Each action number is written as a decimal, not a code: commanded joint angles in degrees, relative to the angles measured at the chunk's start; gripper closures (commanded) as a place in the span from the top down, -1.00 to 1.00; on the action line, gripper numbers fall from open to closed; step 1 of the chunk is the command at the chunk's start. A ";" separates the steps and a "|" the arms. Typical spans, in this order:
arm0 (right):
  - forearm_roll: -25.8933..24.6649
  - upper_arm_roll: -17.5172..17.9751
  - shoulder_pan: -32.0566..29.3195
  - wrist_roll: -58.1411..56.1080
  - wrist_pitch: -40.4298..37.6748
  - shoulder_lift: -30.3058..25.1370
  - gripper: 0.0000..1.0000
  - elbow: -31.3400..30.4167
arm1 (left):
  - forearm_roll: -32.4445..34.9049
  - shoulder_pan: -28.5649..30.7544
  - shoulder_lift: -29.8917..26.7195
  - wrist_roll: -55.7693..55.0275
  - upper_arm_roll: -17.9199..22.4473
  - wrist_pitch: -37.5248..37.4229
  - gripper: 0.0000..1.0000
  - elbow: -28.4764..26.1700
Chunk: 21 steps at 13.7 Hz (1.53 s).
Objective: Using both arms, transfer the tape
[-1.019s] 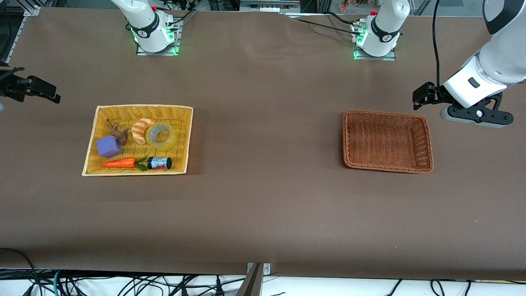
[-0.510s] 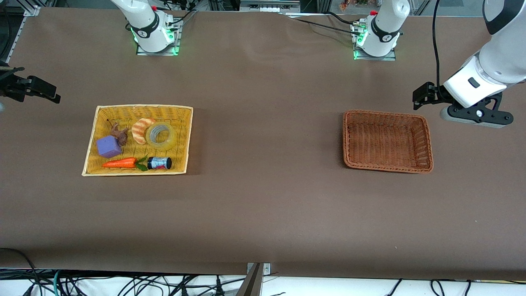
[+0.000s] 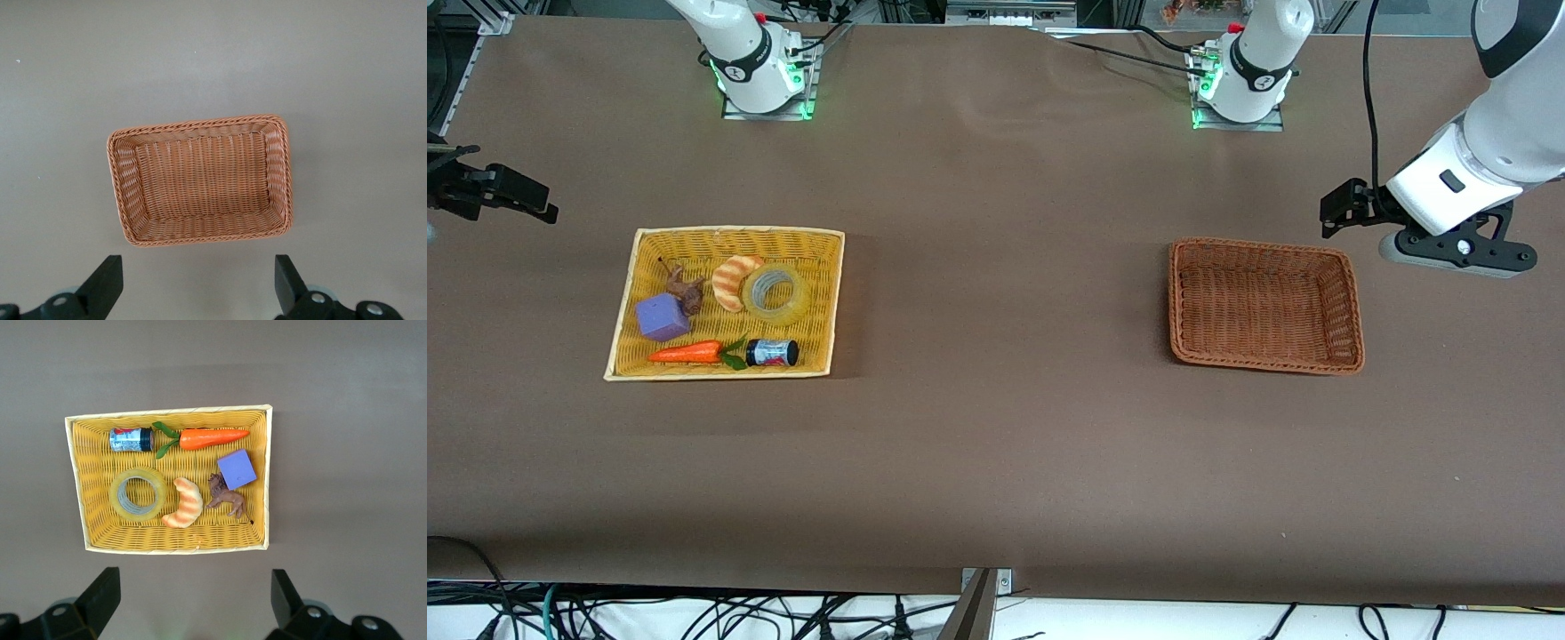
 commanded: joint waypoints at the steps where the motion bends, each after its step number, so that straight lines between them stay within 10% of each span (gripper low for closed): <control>1: -0.43 0.95 -0.90 -0.08 -0.72 0.43 1.00 1.05 | 1.39 0.26 -0.11 0.01 -0.03 -0.68 1.00 0.03; 14: 1.40 1.39 -0.03 -0.18 -4.50 13.69 1.00 0.44 | 0.78 1.40 -1.25 4.67 1.91 4.33 1.00 -4.45; 21: 2.99 5.76 6.13 12.10 21.03 16.08 1.00 -17.46 | 0.78 1.49 -1.16 4.67 1.91 4.24 1.00 -4.37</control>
